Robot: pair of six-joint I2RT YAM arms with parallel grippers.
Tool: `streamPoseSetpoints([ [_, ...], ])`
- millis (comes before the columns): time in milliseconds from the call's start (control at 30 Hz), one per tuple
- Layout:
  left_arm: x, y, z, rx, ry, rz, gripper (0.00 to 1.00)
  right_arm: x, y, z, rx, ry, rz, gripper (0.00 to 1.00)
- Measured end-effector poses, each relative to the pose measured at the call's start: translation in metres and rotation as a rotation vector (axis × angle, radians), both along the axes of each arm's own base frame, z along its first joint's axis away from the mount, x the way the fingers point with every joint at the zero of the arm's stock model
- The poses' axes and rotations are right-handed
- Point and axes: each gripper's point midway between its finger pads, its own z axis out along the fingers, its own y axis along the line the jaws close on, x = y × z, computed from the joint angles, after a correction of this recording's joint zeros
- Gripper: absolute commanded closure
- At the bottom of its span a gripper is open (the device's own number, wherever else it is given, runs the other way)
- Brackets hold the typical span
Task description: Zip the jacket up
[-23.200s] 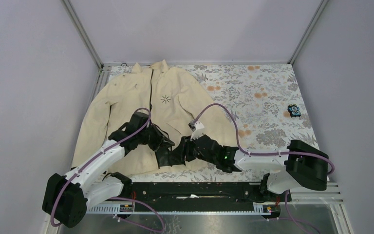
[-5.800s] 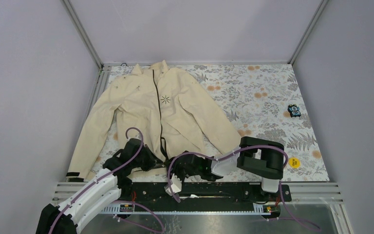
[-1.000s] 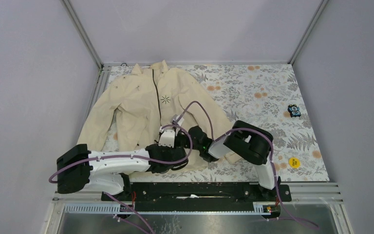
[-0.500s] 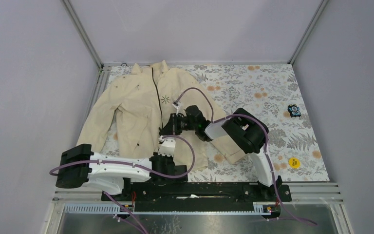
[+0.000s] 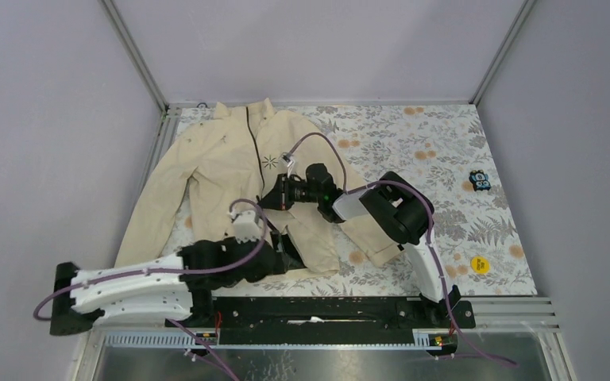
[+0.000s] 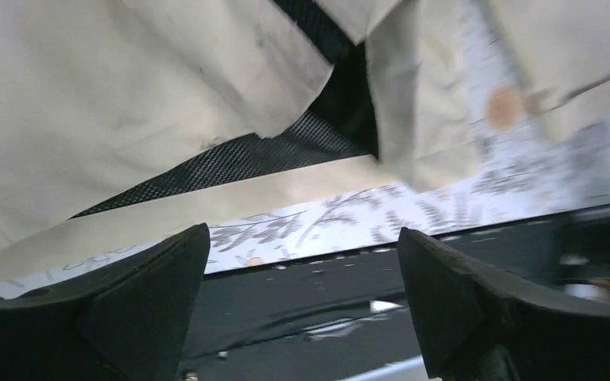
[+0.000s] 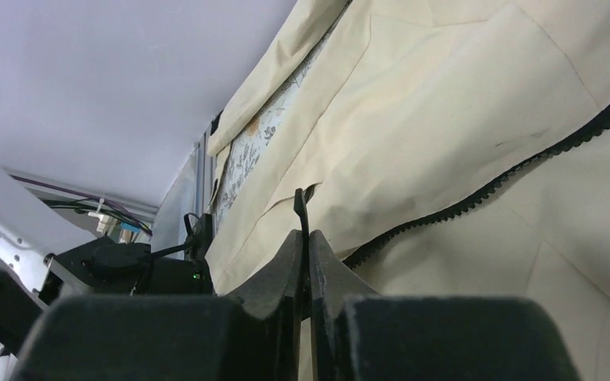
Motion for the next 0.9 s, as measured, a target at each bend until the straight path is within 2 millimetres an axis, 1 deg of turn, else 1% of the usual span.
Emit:
streamPoseSetpoints([
  [67,0.01,0.002,0.022,-0.13,0.002,0.047,0.01,0.001,0.0,0.001,0.013,-0.013,-0.001,1.0],
  [200,0.043,0.023,0.069,-0.294,-0.055,0.188,0.01,-0.001,-0.003,-0.005,0.015,-0.013,-0.01,1.0],
  [233,0.053,0.026,0.079,-0.309,-0.066,0.216,0.04,-0.002,-0.003,-0.007,0.012,-0.012,-0.011,1.0],
  [267,0.061,0.027,0.086,-0.316,-0.063,0.236,0.11,-0.003,-0.004,-0.009,0.008,-0.009,-0.014,1.0],
  [300,0.07,0.026,0.091,-0.313,-0.052,0.251,0.15,-0.005,-0.005,-0.011,0.005,-0.009,-0.015,1.0],
  [333,0.08,0.022,0.092,-0.298,-0.031,0.257,0.17,-0.006,-0.005,-0.013,0.001,-0.009,-0.019,1.0],
  [400,0.095,0.013,0.083,-0.262,0.024,0.252,0.18,-0.008,-0.005,-0.016,-0.007,-0.011,-0.023,1.0],
  [467,0.103,0.004,0.064,-0.227,0.092,0.237,0.2,-0.012,-0.004,-0.018,-0.012,-0.013,-0.021,1.0],
  [533,0.101,0.003,0.049,-0.215,0.144,0.237,0.26,-0.014,-0.002,-0.019,-0.014,-0.022,-0.015,1.0],
  [567,0.1,0.004,0.045,-0.22,0.163,0.25,0.26,-0.015,-0.001,-0.019,-0.015,-0.026,-0.014,1.0],
  [633,0.098,0.007,0.04,-0.244,0.187,0.295,0.23,-0.016,0.0,-0.019,-0.016,-0.034,-0.014,1.0],
  [733,0.097,0.008,0.033,-0.297,0.218,0.357,0.21,-0.017,0.001,-0.019,-0.016,-0.04,-0.017,1.0],
  [900,0.097,0.005,0.015,-0.323,0.327,0.459,0.2,-0.016,0.002,-0.017,-0.005,-0.051,-0.017,1.0],
])
